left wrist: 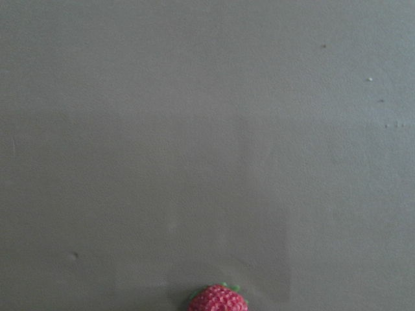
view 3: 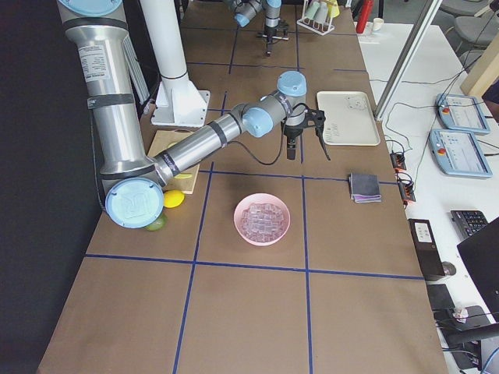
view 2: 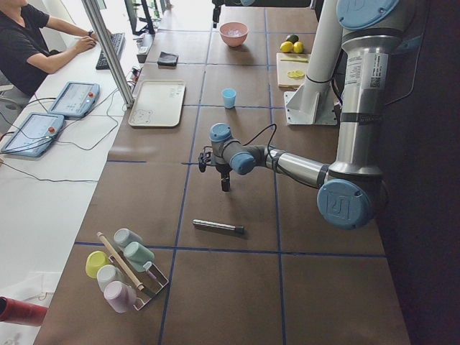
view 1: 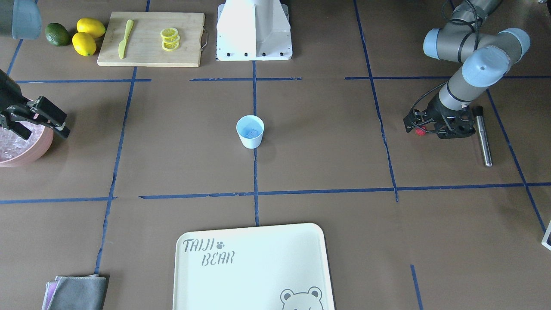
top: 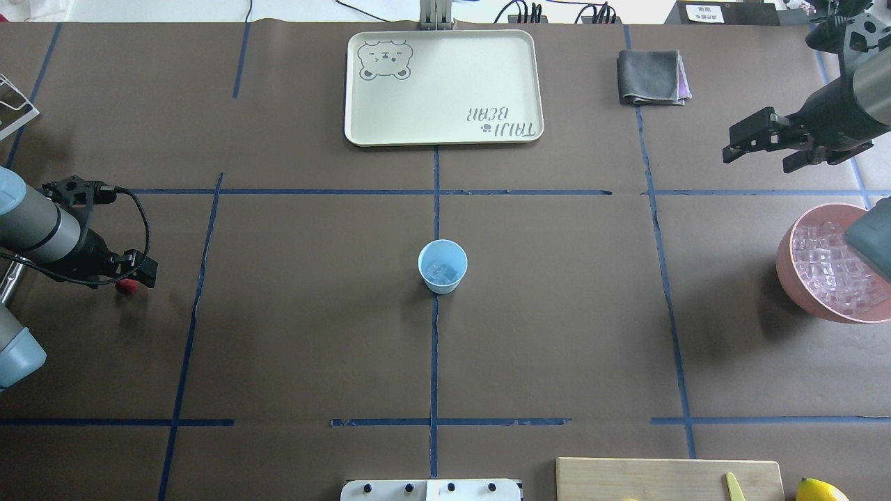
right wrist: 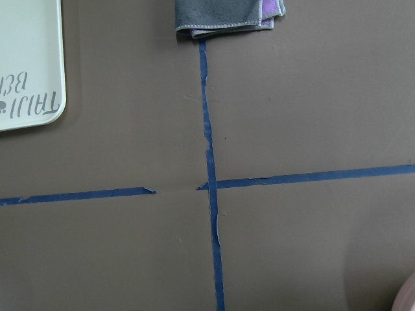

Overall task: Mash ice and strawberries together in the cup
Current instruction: 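Close the left gripper on the red strawberry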

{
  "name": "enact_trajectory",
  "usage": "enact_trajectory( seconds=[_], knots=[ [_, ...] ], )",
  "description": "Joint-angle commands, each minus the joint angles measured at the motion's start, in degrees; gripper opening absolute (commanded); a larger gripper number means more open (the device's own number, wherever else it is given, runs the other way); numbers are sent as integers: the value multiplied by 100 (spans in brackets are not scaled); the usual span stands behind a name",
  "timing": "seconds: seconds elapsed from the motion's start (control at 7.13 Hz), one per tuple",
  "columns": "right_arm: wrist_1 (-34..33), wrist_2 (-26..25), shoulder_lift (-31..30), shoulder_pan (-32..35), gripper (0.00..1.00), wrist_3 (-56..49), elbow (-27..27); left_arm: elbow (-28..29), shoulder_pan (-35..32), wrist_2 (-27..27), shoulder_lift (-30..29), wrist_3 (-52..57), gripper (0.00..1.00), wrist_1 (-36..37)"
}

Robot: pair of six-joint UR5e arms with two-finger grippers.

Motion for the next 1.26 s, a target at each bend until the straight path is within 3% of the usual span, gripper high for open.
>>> enact_trajectory(
  seconds=[0.0,0.56,0.7,0.84,1.12],
  knots=[
    [-4,0,-3,-8,100,0,1,41,5,-6,-2,1,100,3],
    [-4,0,-3,-8,100,0,1,129,5,-6,-2,-7,97,3],
    [-4,0,-3,-8,100,0,9,146,5,-6,-11,-8,90,3],
    [-4,0,-12,-8,100,0,18,146,5,-6,-11,-16,67,3],
    [-4,0,-12,-8,100,0,18,129,-3,-15,-20,-51,4,3]
  ],
)
